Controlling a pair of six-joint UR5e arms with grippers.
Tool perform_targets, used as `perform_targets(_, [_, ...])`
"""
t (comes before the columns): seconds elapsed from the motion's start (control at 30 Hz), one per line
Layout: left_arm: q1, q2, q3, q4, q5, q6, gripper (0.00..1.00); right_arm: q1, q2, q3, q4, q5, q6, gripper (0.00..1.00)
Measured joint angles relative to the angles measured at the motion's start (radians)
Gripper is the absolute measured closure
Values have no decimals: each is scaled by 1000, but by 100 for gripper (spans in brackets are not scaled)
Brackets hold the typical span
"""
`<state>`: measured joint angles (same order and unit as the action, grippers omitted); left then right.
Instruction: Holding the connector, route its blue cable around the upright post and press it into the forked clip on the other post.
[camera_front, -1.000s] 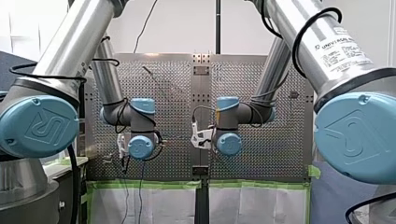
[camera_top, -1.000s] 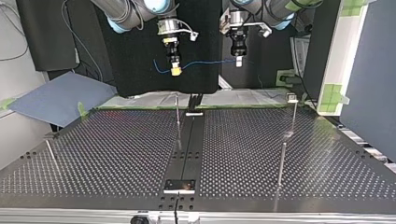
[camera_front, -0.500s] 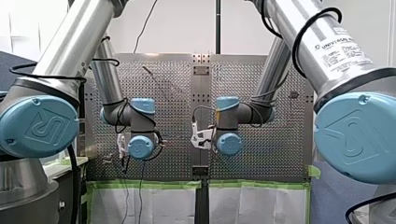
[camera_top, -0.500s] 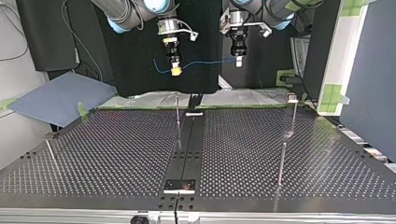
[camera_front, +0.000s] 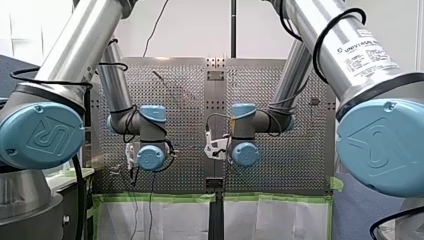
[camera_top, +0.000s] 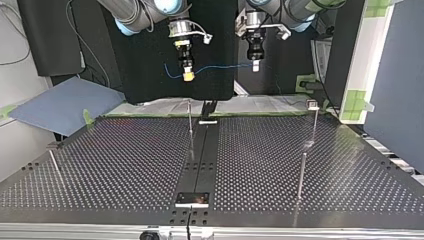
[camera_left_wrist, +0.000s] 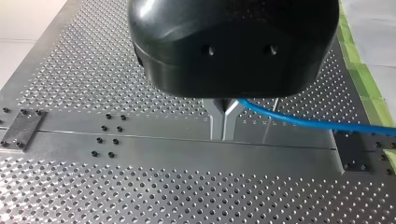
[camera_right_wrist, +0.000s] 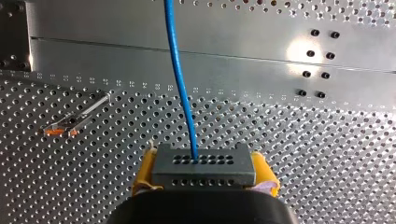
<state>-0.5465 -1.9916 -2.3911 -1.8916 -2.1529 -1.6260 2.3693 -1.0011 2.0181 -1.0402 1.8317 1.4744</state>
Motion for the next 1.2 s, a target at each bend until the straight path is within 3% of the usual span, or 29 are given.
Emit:
perform_targets(0.87, [-2, -19, 13, 19, 6, 4, 100, 0, 0, 0, -1, 0, 0, 100])
perform_targets(1.2, [-3, -93, 20, 68, 8, 5, 100, 48, 66, 7, 3, 12, -4, 100])
